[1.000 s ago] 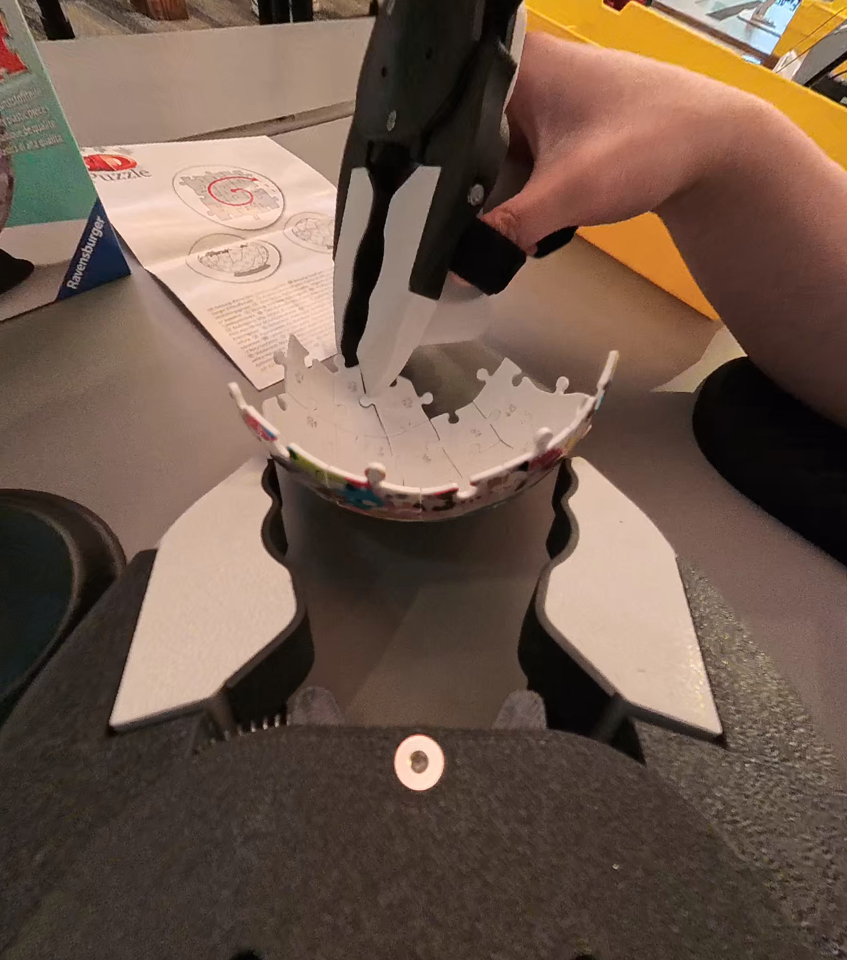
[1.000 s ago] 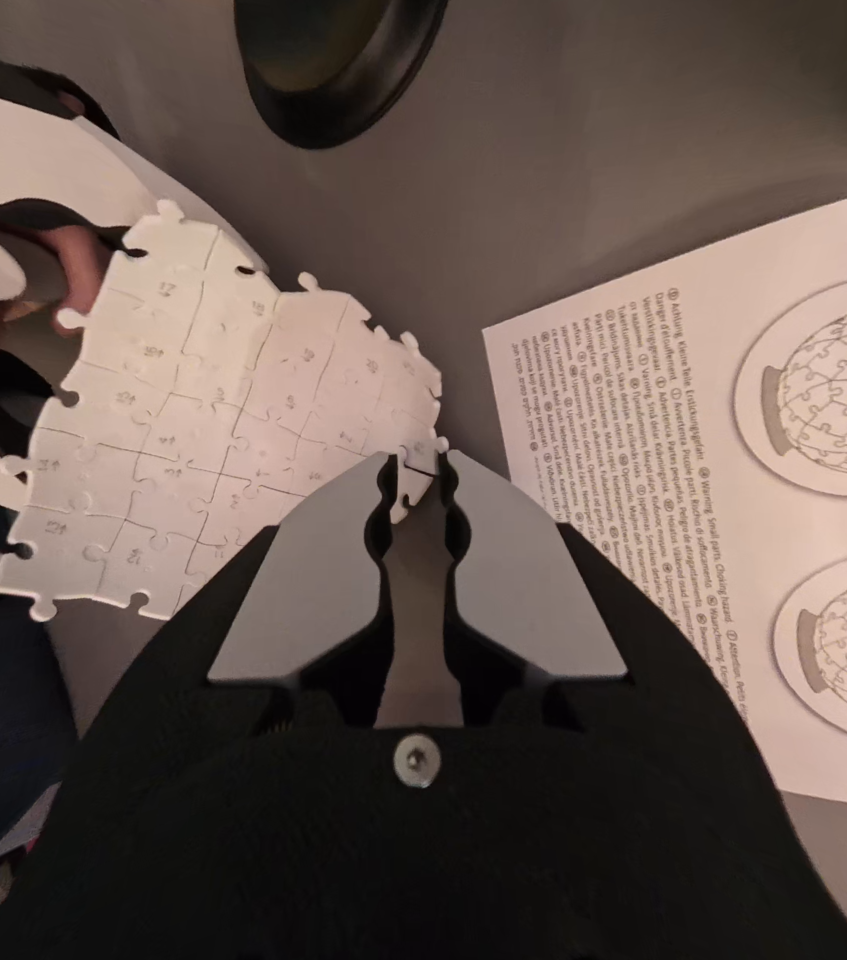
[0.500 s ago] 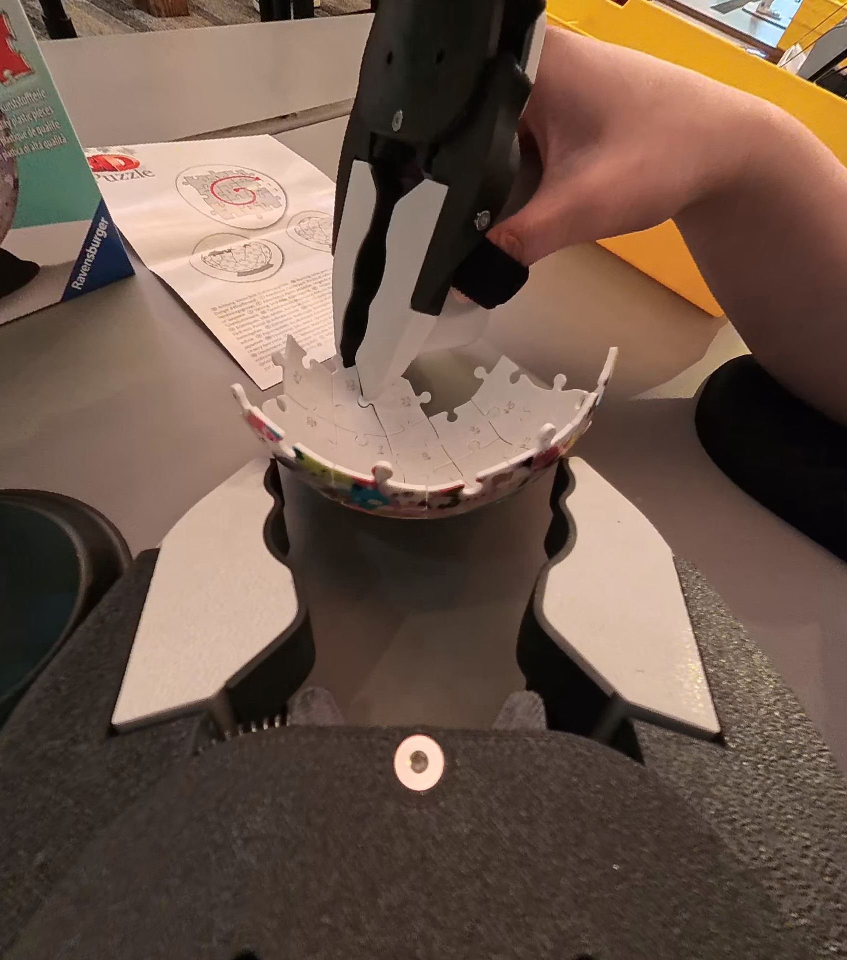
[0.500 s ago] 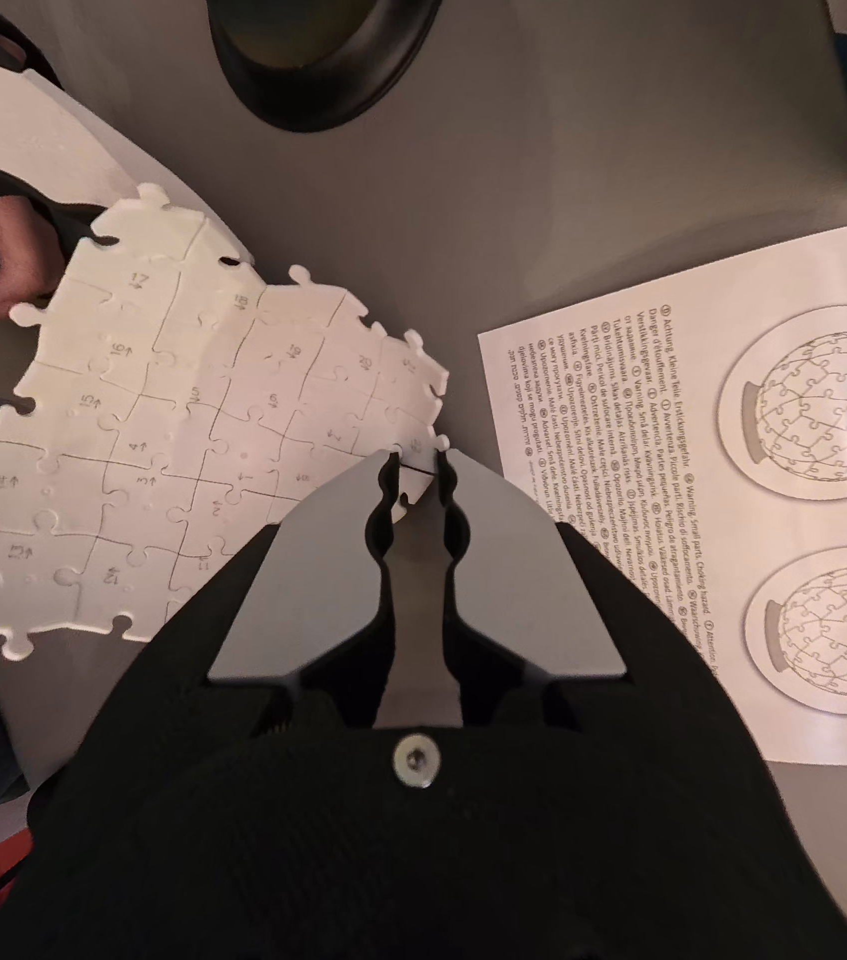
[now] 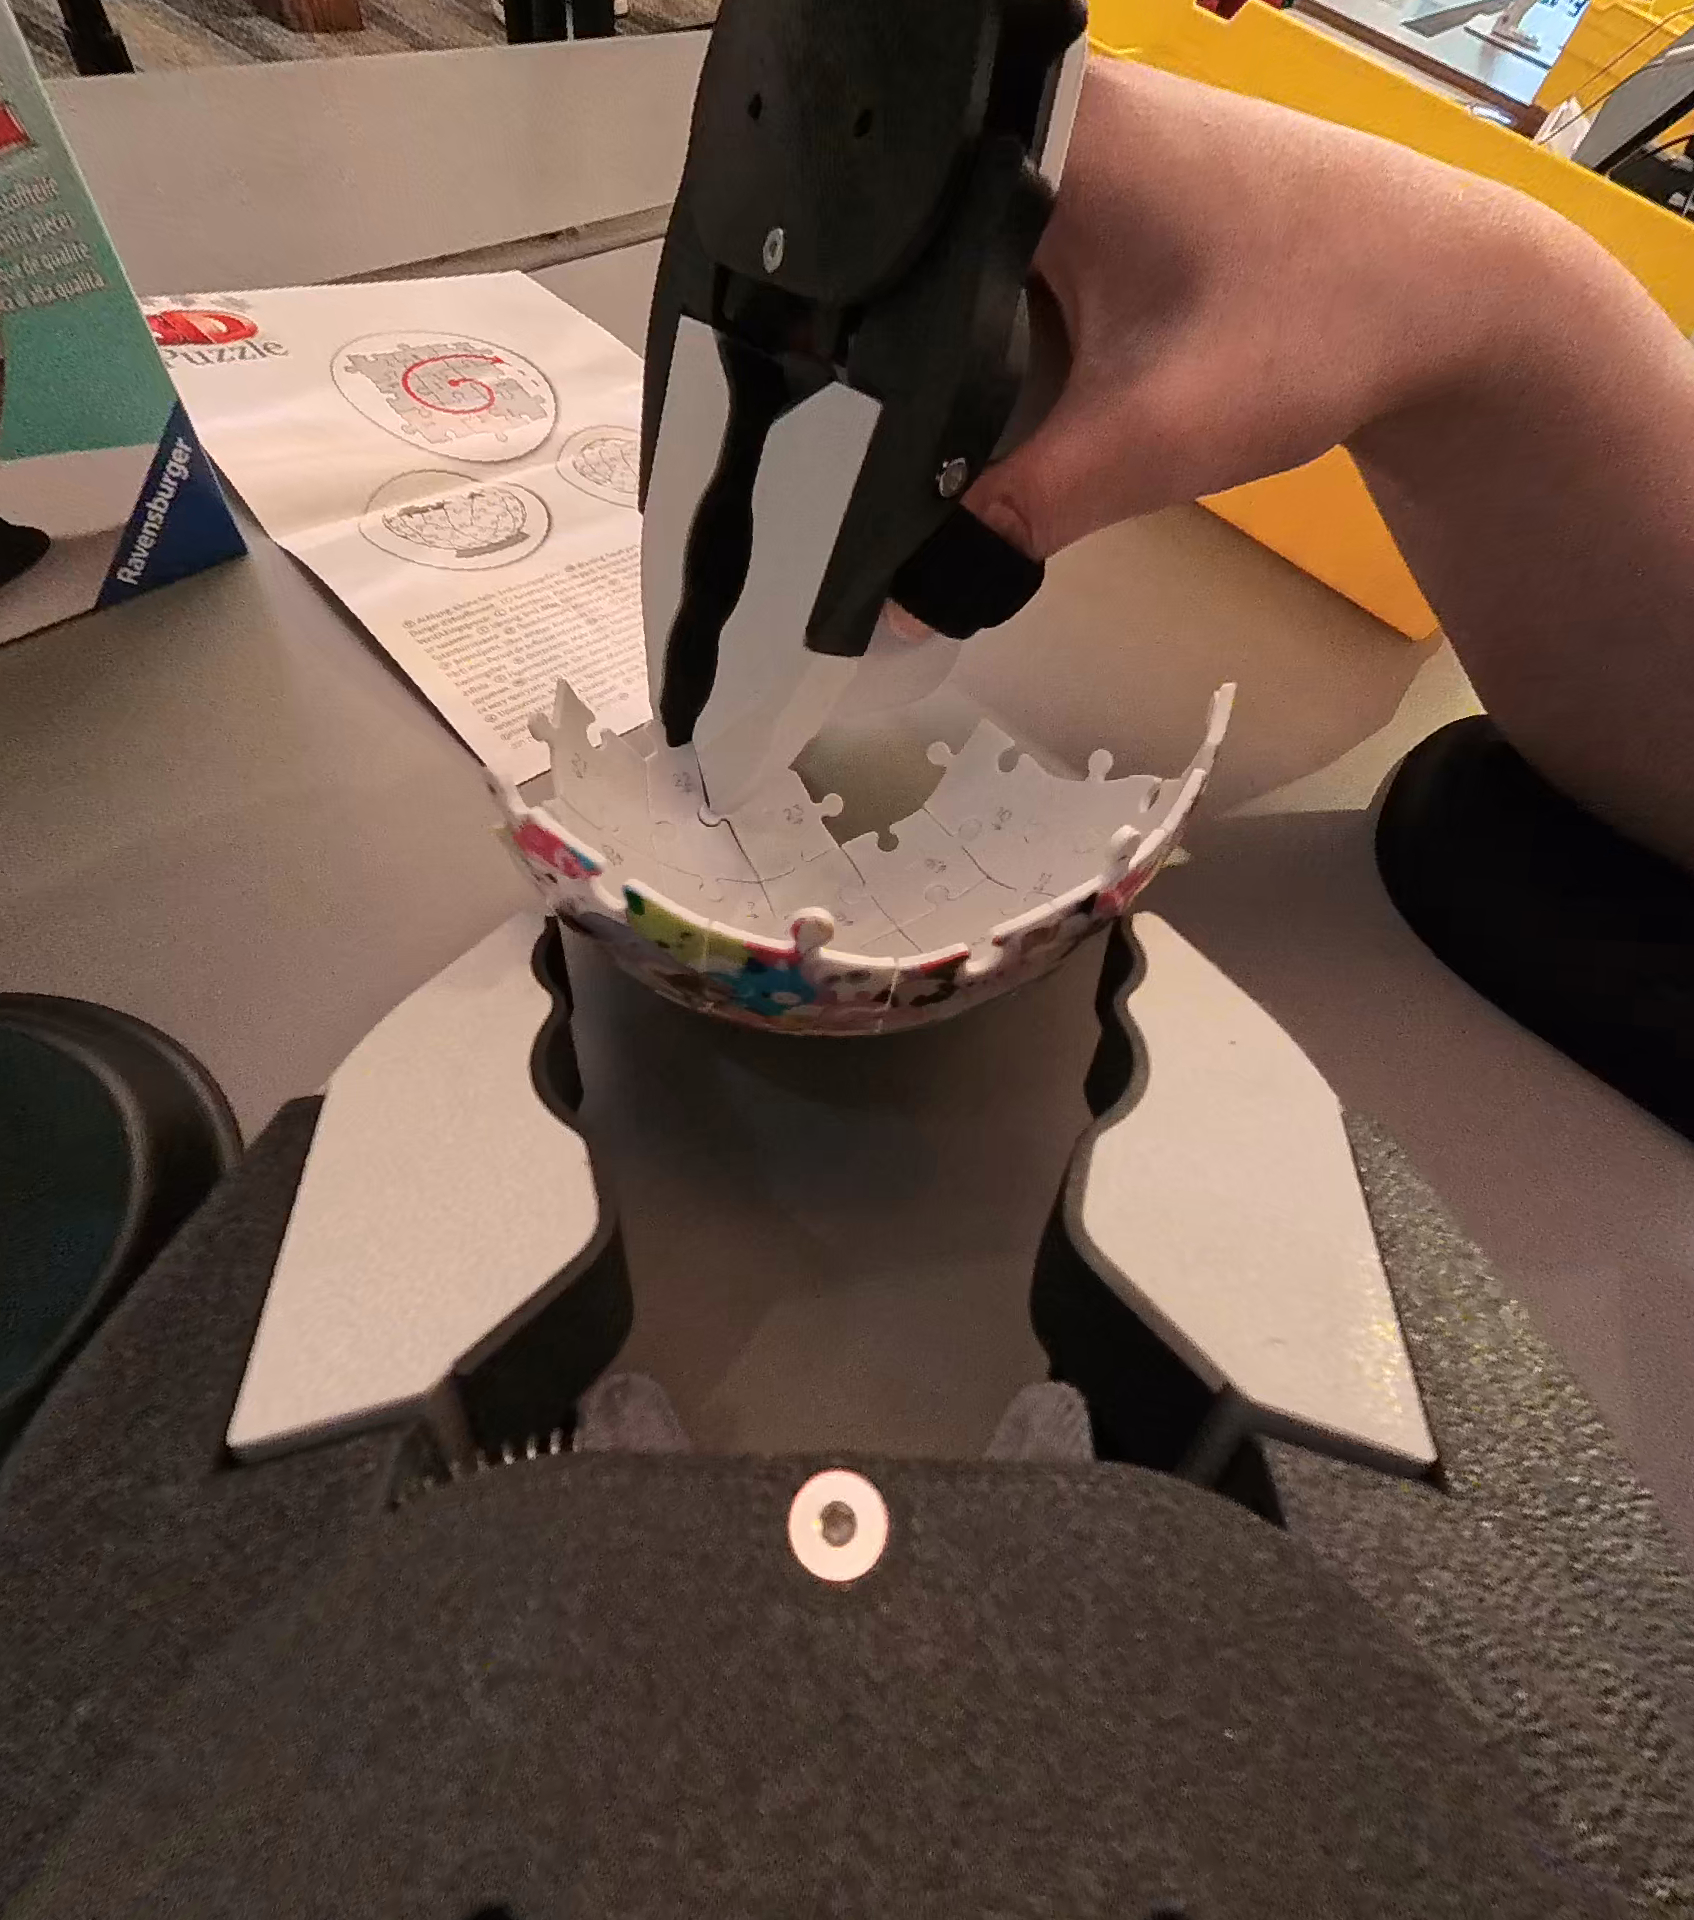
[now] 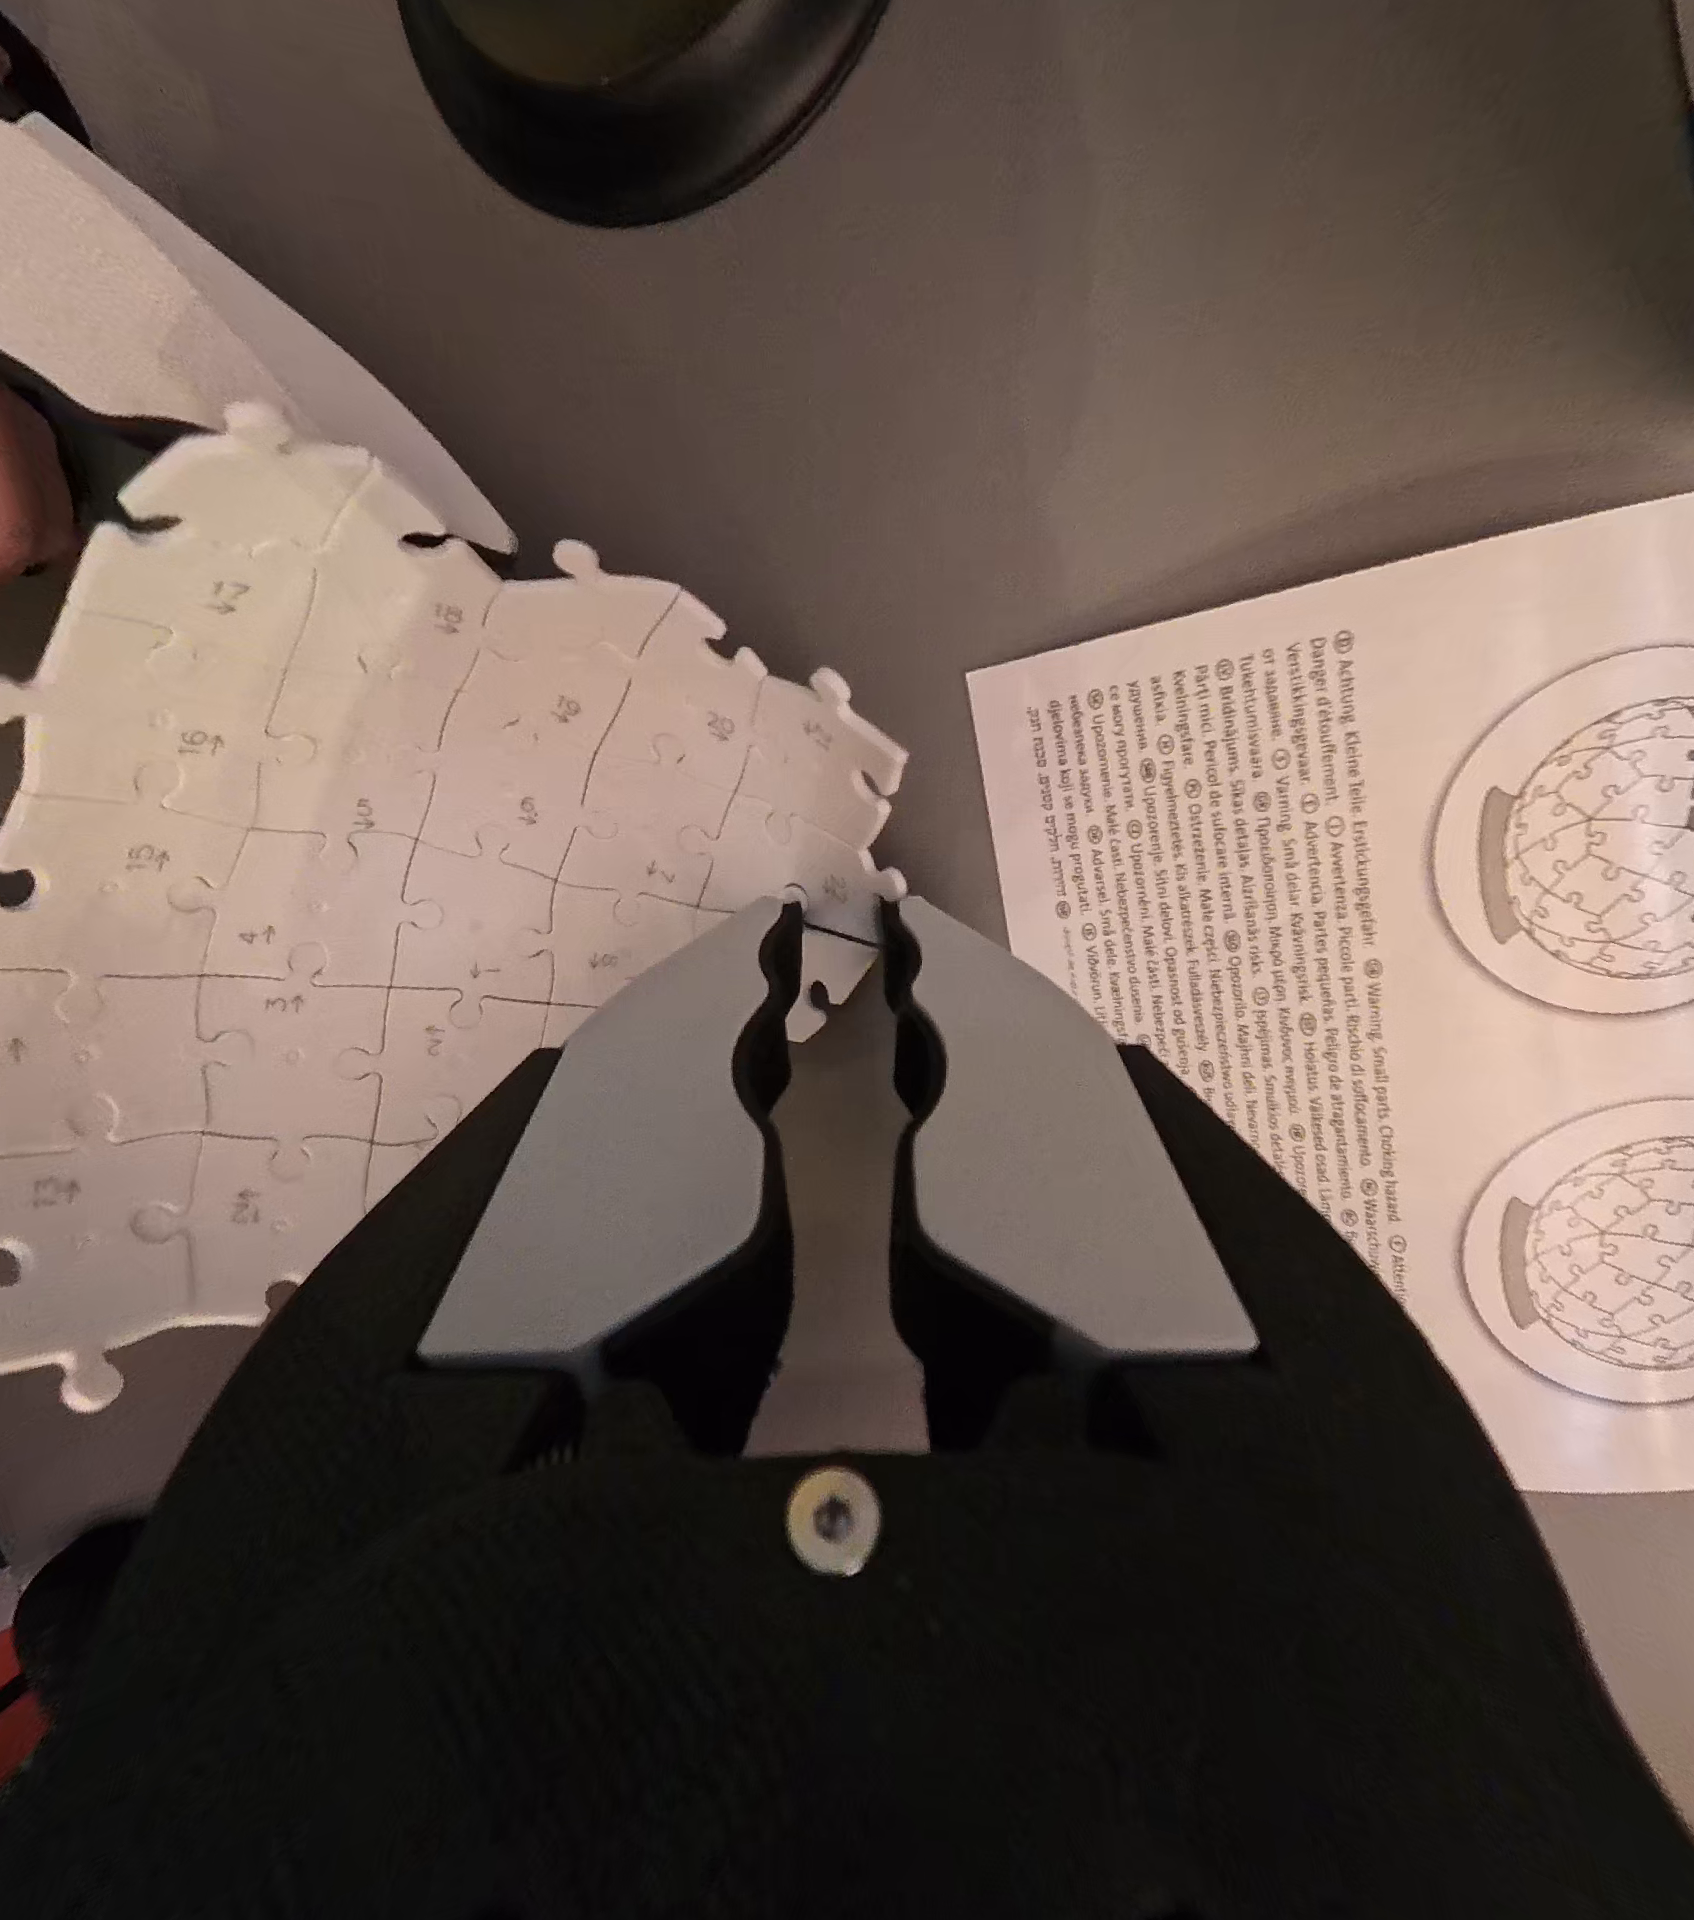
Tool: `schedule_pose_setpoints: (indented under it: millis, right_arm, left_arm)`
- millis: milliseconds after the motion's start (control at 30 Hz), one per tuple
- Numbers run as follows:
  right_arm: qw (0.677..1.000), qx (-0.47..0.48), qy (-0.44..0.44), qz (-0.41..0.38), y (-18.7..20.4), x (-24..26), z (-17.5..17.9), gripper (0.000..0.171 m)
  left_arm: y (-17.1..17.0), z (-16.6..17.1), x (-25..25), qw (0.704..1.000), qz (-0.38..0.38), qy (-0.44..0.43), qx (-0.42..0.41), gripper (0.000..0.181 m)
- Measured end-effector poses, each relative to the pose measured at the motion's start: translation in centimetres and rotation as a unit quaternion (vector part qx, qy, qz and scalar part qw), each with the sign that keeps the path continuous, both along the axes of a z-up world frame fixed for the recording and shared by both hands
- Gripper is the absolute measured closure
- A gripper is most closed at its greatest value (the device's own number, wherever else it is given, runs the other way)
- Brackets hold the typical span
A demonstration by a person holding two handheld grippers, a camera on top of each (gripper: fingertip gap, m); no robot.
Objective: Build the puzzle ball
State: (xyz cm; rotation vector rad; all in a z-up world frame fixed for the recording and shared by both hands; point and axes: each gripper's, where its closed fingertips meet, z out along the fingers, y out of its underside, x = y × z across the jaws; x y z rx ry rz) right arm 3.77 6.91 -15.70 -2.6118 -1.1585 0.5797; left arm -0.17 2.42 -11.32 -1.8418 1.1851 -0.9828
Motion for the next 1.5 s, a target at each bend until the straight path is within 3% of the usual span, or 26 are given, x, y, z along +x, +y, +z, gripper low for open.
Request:
schedule_pose_setpoints:
  millis: [200,733,800,967,1500]
  right_arm:
    - [1.000,-0.006,-0.002,0.000,0.0,0.0,0.0,0.155]
    - [0.995,0.026,0.096,-0.033,1.9,1.1,1.9,0.152]
    - [0.991,0.069,0.116,-0.014,2.3,1.0,3.3,0.170]
    - [0.983,0.117,0.091,0.111,0.6,-0.3,2.4,0.170]
    - [0.981,0.123,0.022,0.149,0.8,-0.1,0.2,0.170]
  left_arm:
    - [0.1,0.0,0.0,1.000,0.001,-0.002,-0.003,0.084]
    - [0.7,0.2,-0.1,1.000,0.008,-0.013,-0.009,0.086]
    - [0.7,0.2,-0.1,1.000,0.008,-0.013,-0.009,0.087]
    - [0.8,0.2,0.0,1.000,0.009,-0.012,-0.009,0.087]
    - [0.9,0.5,0.2,1.000,0.008,-0.020,-0.014,0.087]
